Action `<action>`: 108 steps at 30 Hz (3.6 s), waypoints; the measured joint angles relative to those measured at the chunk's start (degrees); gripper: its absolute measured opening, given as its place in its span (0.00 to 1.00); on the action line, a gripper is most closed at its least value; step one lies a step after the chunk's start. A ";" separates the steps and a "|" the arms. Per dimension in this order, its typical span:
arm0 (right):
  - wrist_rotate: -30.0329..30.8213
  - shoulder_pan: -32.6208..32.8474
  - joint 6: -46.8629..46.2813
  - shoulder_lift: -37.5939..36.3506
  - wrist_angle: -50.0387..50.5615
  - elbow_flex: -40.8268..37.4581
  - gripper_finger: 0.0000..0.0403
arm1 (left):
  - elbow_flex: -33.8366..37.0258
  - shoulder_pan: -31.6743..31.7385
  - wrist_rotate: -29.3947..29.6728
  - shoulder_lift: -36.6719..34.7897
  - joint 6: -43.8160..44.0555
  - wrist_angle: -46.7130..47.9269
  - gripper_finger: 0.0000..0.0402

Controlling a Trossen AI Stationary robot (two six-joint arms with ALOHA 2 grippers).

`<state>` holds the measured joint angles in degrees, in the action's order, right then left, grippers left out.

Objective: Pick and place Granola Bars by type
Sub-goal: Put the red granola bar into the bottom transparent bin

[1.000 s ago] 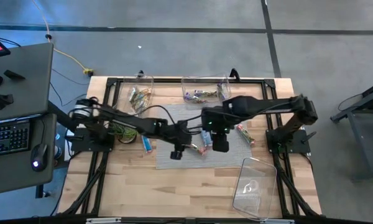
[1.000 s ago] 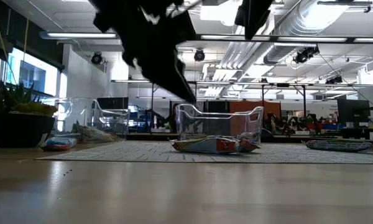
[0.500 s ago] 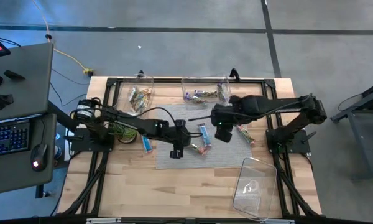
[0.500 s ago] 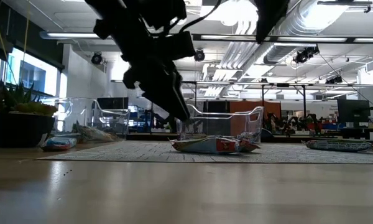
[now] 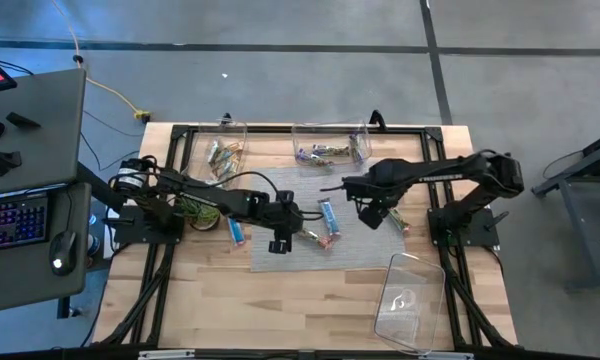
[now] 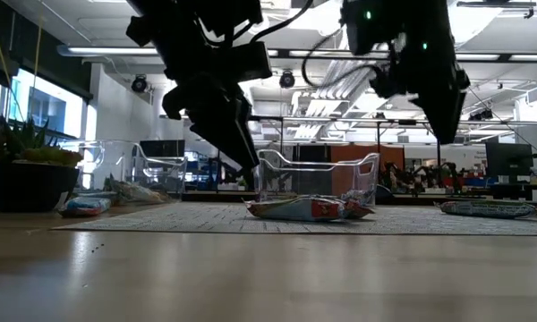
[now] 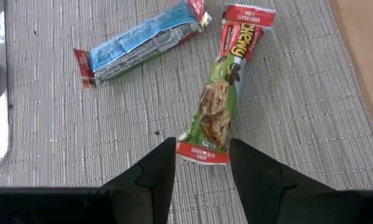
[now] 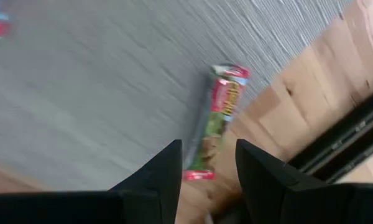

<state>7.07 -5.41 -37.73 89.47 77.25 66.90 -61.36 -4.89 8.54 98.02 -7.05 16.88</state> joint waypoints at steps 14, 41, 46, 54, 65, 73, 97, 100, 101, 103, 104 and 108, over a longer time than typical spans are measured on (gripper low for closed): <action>-0.21 -3.72 -2.51 0.00 -6.97 -15.01 0.33 | 0.00 0.00 0.17 0.00 0.04 -0.22 0.36; -9.31 -4.37 0.26 0.00 -20.72 -24.66 0.15 | 0.02 0.00 0.13 0.00 0.15 -0.46 0.36; -11.78 -4.18 -2.32 0.04 -17.70 -22.39 0.07 | 0.02 0.00 0.13 0.00 0.13 -0.46 0.36; -8.89 1.47 -3.48 0.04 -0.49 -3.63 0.12 | 0.04 0.00 1.30 0.00 0.04 -0.46 0.36; -7.20 24.41 -22.53 0.04 5.12 16.39 0.07 | 0.04 0.00 2.58 0.00 3.97 -0.44 0.36; -14.80 43.47 -55.43 0.04 1.91 10.50 0.09 | 0.04 0.00 2.64 0.00 4.96 -0.44 0.36; -20.77 45.06 -59.49 -0.22 -22.71 -16.37 0.15 | 0.04 0.00 2.73 -0.02 7.95 -0.78 0.36; -20.90 44.78 -58.22 0.05 -22.50 -14.75 0.19 | 0.04 0.00 2.73 -0.02 7.95 -0.83 0.36; -21.05 44.76 -57.70 0.11 -22.17 -14.23 0.20 | 0.04 0.00 2.73 -0.02 7.95 -0.81 0.36; -21.02 44.76 -56.75 0.17 -22.22 -13.09 0.22 | 0.04 0.00 2.73 -0.02 7.95 -0.83 0.36; -21.10 44.76 -56.54 0.17 -22.17 -12.53 0.23 | 0.04 0.00 2.73 -0.02 7.95 -0.81 0.36; -24.25 44.76 -56.27 0.17 -20.61 -10.60 0.26 | 0.04 0.00 2.70 -0.02 7.95 -0.81 0.36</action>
<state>-17.18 39.35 -94.00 89.65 56.64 56.30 -61.32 -4.89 11.24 98.00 0.91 16.08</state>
